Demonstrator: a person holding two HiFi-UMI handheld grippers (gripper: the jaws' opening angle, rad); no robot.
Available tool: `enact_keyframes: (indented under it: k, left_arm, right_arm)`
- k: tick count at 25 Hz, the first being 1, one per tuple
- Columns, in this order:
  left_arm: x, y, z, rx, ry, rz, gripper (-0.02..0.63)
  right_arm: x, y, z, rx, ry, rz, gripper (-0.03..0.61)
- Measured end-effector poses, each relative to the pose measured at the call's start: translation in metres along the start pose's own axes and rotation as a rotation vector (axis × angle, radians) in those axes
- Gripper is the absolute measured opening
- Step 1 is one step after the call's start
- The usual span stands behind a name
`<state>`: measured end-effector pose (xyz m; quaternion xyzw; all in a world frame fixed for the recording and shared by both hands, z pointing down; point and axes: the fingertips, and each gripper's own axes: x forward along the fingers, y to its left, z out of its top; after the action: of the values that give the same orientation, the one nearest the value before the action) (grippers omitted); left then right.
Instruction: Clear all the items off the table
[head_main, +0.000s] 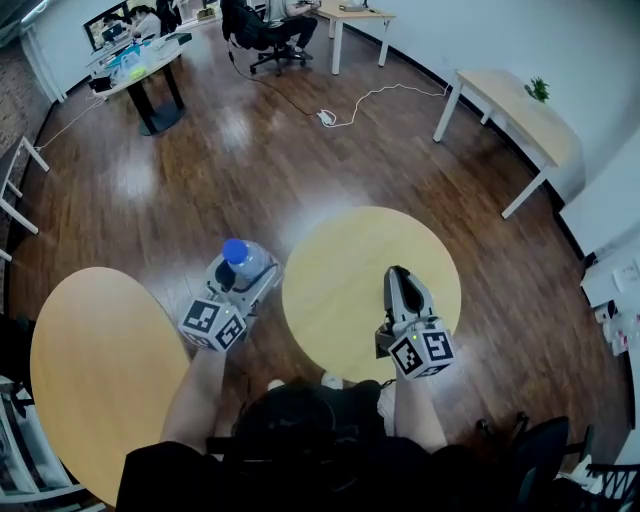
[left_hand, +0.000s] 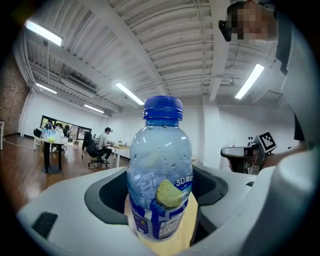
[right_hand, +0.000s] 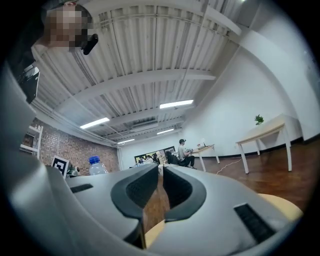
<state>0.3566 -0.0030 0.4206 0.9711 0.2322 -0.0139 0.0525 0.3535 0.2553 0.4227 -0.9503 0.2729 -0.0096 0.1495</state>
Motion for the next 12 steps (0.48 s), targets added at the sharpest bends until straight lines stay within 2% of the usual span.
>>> enact_keyframes:
  k: [4,8,12]
  left_arm:
    - [0.025,-0.019,-0.021,-0.035,0.048,-0.034,0.362]
    - [0.059,-0.043,-0.038,-0.059,0.075,-0.074,0.362]
    - [0.087,-0.073,-0.071,-0.009,0.147,-0.130,0.362]
  right_arm:
    - [-0.015,-0.027,-0.002,0.010,0.004,-0.043,0.034]
    - [-0.044,-0.069,-0.002,0.020,0.011,-0.122,0.034]
    - [-0.076,-0.104,-0.008,0.026,0.042,-0.207,0.034]
